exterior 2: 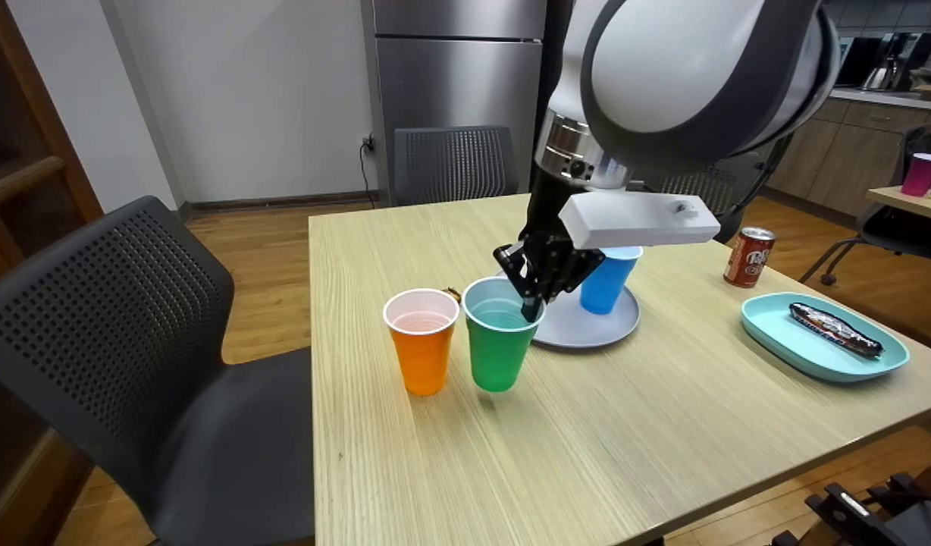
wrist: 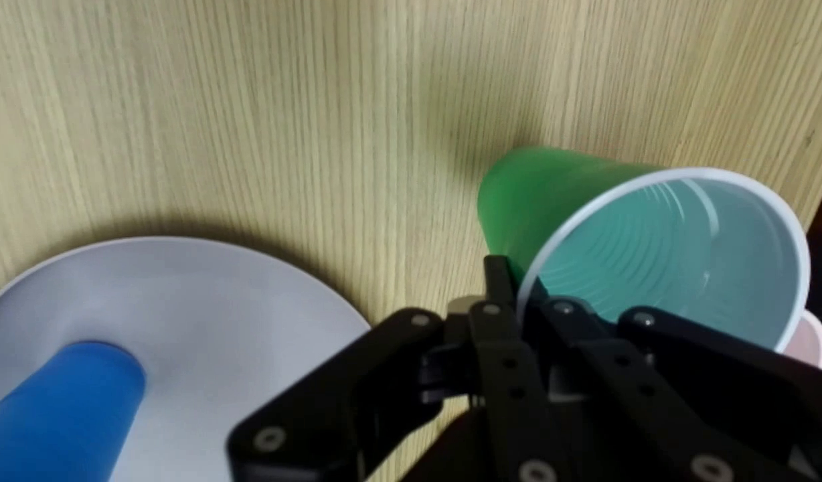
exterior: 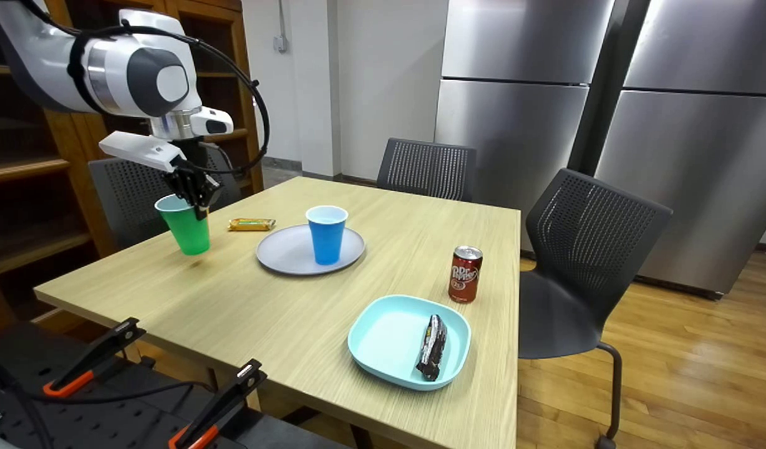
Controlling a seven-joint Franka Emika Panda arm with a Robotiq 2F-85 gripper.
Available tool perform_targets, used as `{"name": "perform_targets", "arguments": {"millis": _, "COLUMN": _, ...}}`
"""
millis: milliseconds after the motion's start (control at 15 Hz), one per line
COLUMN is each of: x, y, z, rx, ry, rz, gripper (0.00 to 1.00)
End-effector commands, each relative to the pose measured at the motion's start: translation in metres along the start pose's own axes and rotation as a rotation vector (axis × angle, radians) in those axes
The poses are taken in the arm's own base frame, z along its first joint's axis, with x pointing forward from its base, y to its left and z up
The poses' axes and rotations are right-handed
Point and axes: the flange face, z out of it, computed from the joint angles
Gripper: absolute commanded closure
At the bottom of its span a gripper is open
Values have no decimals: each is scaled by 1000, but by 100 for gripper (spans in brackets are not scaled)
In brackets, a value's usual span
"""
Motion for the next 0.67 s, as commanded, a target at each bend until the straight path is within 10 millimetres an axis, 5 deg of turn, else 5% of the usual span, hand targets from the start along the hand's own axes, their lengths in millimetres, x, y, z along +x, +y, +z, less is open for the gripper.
{"name": "perform_targets", "arguments": {"millis": 0, "x": -1, "y": 18, "z": -26, "rx": -5, "ry": 64, "rz": 105, "gripper": 99}}
{"name": "perform_targets", "arguments": {"millis": 600, "x": 27, "y": 86, "z": -37, "rx": -49, "ry": 152, "rz": 468, "gripper": 99}}
